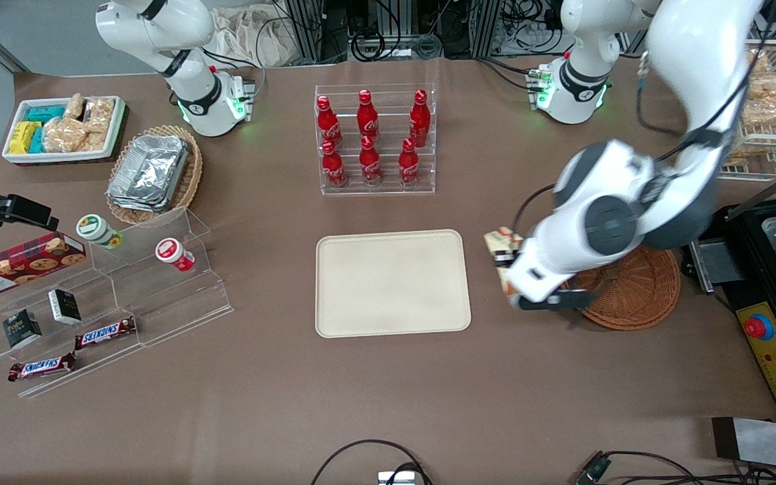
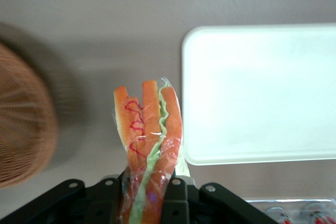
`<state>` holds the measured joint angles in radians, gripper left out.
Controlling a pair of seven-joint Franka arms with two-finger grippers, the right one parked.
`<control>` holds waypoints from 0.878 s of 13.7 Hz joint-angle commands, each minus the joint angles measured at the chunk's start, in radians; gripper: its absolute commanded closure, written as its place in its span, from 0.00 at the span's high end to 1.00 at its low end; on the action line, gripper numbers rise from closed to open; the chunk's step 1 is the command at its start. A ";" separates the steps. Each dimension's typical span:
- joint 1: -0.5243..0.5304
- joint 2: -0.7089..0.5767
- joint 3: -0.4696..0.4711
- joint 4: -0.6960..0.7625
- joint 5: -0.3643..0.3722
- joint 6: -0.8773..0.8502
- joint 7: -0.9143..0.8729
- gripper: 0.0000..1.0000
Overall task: Place sandwich from basket to tray
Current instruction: 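Carry the held sandwich with the left gripper over to the cream tray, then lower the sandwich onto the tray and open the left gripper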
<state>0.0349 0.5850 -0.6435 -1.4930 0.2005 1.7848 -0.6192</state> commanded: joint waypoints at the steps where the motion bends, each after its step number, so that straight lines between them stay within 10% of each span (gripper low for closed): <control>1: -0.065 0.143 -0.008 0.048 0.080 0.039 -0.068 0.00; 7: -0.148 0.252 0.007 0.048 0.085 0.074 -0.103 0.11; 12: -0.161 0.242 0.031 0.092 0.080 0.061 -0.108 1.00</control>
<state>-0.1089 0.8267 -0.6197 -1.4552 0.2648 1.8702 -0.7053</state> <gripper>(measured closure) 0.551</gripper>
